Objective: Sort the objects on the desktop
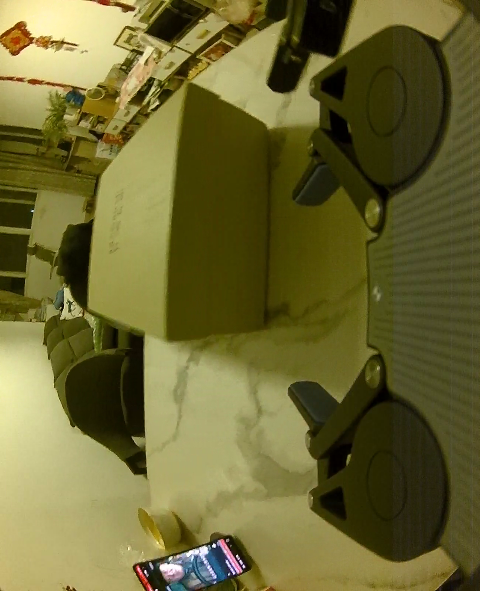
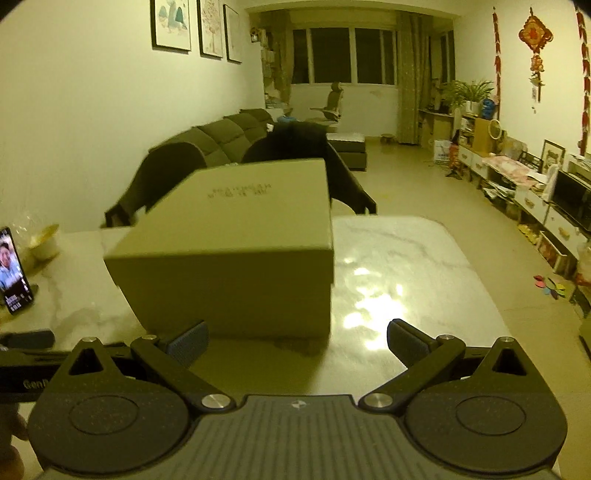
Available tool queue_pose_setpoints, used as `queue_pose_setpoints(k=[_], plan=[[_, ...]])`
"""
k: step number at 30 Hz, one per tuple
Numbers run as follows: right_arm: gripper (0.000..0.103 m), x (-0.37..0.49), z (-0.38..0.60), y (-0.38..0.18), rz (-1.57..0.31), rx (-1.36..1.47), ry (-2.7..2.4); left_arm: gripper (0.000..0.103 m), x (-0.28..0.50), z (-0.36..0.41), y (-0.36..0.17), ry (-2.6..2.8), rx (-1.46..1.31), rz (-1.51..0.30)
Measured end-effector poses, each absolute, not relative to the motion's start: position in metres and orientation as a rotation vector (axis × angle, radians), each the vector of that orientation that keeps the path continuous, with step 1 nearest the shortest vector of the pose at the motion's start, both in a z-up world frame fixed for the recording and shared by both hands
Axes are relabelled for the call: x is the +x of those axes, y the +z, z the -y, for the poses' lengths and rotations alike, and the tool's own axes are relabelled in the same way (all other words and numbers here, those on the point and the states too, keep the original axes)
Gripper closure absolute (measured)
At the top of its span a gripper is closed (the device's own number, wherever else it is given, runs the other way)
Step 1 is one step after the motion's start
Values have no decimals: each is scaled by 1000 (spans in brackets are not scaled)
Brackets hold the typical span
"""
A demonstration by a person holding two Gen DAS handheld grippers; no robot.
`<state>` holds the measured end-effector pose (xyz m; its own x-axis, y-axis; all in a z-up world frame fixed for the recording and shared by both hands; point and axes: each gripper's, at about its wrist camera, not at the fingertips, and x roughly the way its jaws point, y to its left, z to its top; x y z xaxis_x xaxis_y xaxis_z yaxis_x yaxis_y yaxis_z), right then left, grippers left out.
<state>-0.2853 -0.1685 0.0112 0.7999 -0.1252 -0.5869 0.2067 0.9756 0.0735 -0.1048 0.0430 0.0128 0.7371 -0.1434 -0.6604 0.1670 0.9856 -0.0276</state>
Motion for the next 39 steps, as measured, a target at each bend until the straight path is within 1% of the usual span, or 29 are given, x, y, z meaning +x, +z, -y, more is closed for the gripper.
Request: queue_pose_setpoints(k=[6, 17, 22, 29, 39], plan=[[0, -288, 175, -27, -691, 159, -241, 0, -105, -30, -13, -186, 33, -746], [0, -279, 172, -70, -739, 159, -251, 0, -102, -32, -41, -132, -11, -740], [0, -273, 175, -82, -741, 147, -269, 0, -100, -33, -49, -141, -22, -750], [0, -265, 183, -92, -741, 141, -290, 0, -101, -26, -55, -144, 35, -722], [0, -257, 187, -99, -690, 109, -293, 0, -106, -22, -56, -134, 42, -686]])
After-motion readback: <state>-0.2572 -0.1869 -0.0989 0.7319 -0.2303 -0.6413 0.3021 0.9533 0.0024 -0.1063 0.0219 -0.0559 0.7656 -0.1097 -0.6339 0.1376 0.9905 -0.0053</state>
